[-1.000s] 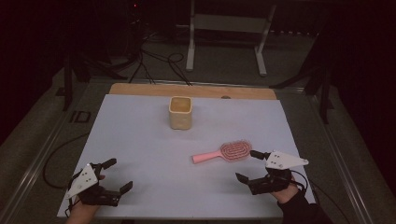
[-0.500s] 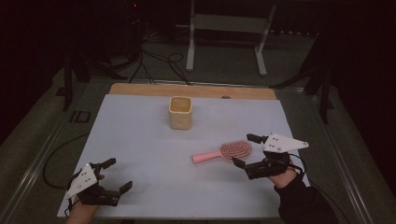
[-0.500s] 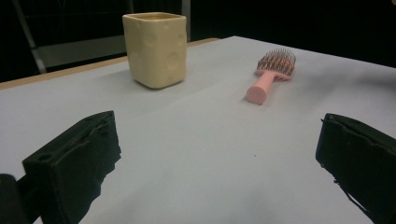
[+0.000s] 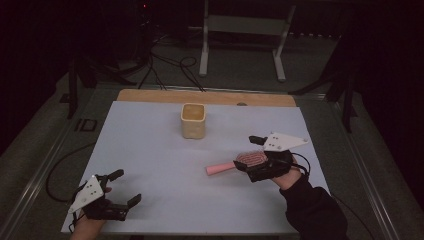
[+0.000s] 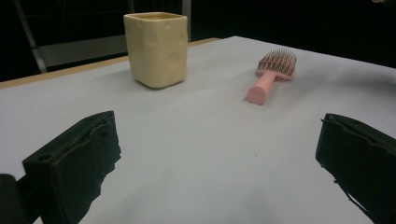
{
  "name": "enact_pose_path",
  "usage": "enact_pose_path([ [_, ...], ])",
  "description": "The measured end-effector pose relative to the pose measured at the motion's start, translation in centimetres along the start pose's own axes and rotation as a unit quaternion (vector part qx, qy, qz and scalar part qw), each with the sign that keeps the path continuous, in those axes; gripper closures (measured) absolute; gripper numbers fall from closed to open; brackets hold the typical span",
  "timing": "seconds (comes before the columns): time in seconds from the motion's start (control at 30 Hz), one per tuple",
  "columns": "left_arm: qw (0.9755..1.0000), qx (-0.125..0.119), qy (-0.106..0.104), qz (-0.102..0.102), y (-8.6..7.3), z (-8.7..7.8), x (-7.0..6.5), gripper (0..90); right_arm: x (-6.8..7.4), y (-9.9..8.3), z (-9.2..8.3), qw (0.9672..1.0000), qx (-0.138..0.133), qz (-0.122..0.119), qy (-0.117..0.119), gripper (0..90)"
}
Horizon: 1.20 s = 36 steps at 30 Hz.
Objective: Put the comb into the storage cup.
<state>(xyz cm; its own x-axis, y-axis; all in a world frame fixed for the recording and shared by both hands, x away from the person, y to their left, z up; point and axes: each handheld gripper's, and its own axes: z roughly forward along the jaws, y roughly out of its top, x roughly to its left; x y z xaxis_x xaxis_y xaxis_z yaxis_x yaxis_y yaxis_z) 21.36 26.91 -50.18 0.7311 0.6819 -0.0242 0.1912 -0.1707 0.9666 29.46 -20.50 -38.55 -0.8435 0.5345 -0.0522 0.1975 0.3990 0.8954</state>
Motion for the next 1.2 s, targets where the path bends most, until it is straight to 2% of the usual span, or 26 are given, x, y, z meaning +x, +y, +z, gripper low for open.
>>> enact_pose_path([
  [0.07, 1.0, 0.0, 0.0, -0.001, 0.0, 0.0, 0.0, 0.0, -0.2, 0.3, 1.2, 0.9999, 0.002, 0.002, 0.016, 8.6],
  [0.2, 1.0, -0.001, -0.001, 0.0, 0.0, 0.0, 0.0, 0.0, -0.2, 0.4, 1.7, 0.9998, 0.003, 0.005, 0.02, 8.6],
  [0.27, 1.0, -0.001, 0.0, -0.002, 0.0, 0.0, 0.1, 0.0, -0.3, 0.5, 2.8, 0.9996, 0.008, 0.006, 0.025, 8.6],
  [0.57, 1.0, -0.001, -0.002, -0.002, 0.0, 0.0, 0.1, 0.0, -0.7, 0.3, 5.1, 0.999, 0.016, 0.016, 0.04, 8.6],
  [0.63, 1.0, 0.0, -0.001, -0.003, 0.0, 0.0, 0.1, 0.0, -0.9, 0.0, 5.9, 0.9982, 0.022, 0.027, 0.048, 8.6],
  [0.83, 1.0, 0.0, -0.002, -0.003, -0.1, 0.0, 0.1, 0.0, -1.1, -0.4, 7.5, 0.9976, 0.031, 0.037, 0.05, 8.6],
  [1.0, 1.0, 0.0, -0.004, -0.006, -0.1, 0.0, 0.2, 0.0, -1.2, -0.7, 8.7, 0.9971, 0.044, 0.031, 0.053, 8.6],
  [1.03, 1.0, 0.001, -0.004, -0.006, -0.1, 0.0, 0.2, 0.0, -1.2, -0.8, 9.0, 0.9964, 0.049, 0.035, 0.06, 8.6],
  [1.2, 1.0, -0.001, -0.004, -0.007, -0.1, 0.0, 0.2, 0.0, -1.2, -1.2, 10.2, 0.9956, 0.061, 0.036, 0.062, 8.6],
])
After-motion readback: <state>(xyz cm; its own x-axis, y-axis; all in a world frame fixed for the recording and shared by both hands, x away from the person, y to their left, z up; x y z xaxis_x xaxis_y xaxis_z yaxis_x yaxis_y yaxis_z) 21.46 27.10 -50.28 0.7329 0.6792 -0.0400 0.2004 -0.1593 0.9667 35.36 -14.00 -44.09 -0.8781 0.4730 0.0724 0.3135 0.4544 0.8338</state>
